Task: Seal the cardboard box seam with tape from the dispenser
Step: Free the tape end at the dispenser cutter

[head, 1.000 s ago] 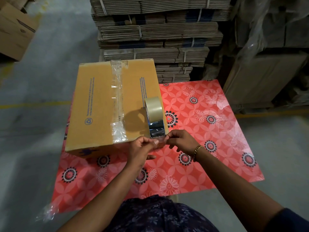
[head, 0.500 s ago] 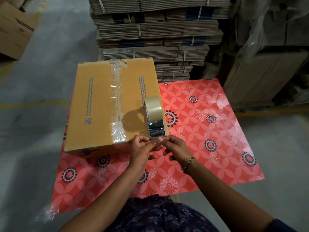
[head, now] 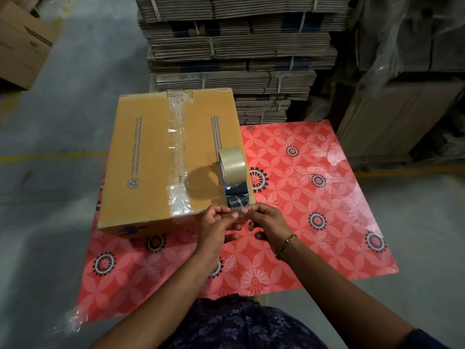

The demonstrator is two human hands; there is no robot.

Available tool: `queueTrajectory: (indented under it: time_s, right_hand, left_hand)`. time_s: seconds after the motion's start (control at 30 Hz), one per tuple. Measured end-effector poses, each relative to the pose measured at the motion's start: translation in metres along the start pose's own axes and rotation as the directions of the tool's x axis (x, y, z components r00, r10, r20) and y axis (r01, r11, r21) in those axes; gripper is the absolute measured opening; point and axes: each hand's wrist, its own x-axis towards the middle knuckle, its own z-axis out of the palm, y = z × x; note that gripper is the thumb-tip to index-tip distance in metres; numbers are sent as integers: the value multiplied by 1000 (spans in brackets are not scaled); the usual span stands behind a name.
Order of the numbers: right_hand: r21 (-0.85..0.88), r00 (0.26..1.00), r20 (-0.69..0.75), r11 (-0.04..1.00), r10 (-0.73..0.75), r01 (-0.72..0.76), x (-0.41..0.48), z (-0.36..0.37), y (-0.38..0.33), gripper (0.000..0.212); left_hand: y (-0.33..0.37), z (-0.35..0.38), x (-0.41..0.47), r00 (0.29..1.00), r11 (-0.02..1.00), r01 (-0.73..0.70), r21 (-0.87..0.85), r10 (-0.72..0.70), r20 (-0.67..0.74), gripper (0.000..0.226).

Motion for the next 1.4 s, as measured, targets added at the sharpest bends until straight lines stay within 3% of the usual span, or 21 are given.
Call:
queueTrajectory:
  time_s: [0.27,0.5,0.7,0.93,1.17,1.4]
  right_hand:
    - [-66,998,-47,998,-28,24,4,-2,-4,10]
    - [-8,999,31,1000,12,-12,2,-7,-7,12]
    - [-87,1000,-9,996,-16,15,5,-10,-6,5]
    - [-138,999,37,990,-3,8,5,-17,-6,6]
    - [-369,976,-125,921,-180,123,14,-11,3,21]
    - [-508,968,-206,861,-144,20,14,-25,18,29]
  left_hand:
    - [0,3,3,1000,1000,2,-7,-2,-21,25]
    - [-1,3,-4,999,998,52,24,-52,-3,15]
    - [-3,0,-1,1000,993,-26,116,27,-8,6]
    - [-10,-6,3,997,981,-73,183,64,53,11]
    - [-19,-11,14,984,920,-171,353,179,10,16]
    - [-30,-34,20,973,793,-217,570,219,66,33]
